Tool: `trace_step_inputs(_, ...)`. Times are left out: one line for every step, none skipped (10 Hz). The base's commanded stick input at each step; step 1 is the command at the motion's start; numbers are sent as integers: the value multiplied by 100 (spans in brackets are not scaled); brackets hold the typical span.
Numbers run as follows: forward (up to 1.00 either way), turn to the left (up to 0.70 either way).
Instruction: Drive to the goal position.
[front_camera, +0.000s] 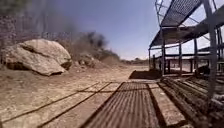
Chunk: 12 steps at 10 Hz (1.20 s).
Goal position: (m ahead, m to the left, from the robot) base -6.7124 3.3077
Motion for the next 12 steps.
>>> trace_step_inputs(70,0)
trace_step_inputs(70,0)
trace_step_inputs(70,0)
trace_step_inputs(70,0)
trace_step_inputs(70,0)
trace_step_inputs(68,0)
trace_step_inputs(67,0)
trace_step_inputs(67,-2)
trace_step_inputs(67,-5)
trace_step_inputs(67,-34)
trace_step_inputs(67,-33)
trace_step_inputs(67,-34)
